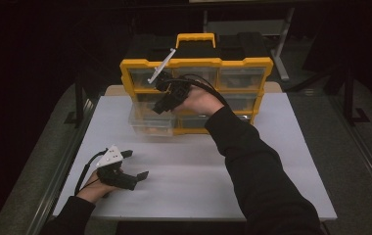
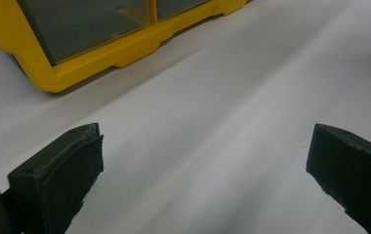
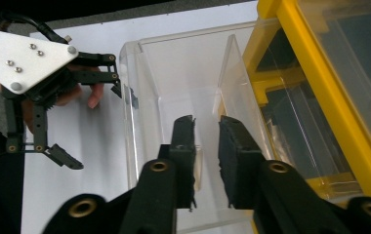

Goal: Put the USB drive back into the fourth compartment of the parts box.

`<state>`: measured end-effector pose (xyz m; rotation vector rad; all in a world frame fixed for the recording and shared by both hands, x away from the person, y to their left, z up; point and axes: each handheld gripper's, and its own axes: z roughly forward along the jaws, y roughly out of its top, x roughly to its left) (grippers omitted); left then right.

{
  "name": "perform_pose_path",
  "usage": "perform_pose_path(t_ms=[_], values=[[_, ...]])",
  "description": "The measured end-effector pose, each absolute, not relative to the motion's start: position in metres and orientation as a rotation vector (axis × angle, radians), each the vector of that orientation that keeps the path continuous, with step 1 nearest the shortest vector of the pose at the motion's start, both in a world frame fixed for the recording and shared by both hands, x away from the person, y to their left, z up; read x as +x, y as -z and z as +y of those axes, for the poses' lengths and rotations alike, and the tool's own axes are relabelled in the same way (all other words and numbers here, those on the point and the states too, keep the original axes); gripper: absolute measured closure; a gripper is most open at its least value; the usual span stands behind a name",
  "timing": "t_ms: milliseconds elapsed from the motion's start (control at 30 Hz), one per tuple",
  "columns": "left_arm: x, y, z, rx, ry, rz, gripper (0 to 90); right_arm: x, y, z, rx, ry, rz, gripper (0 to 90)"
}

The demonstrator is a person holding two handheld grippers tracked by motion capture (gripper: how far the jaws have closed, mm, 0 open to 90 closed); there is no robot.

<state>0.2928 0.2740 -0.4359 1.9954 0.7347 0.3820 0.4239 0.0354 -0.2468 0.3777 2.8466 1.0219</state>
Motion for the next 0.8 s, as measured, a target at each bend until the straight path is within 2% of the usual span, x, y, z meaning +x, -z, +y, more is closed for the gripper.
perform_pose_path(t_ms=[167, 800], values=[[0.293, 0.436, 0.276, 1.987, -0.381, 0.741, 0.0, 0.422, 0.241, 0.034, 0.387, -1.042, 2.862, 88.7], [0.291, 0.436, 0.276, 1.991, -0.384, 0.743, 0.0, 0.396, 0.235, 0.036, 0.284, -1.114, 2.888, 88.8]])
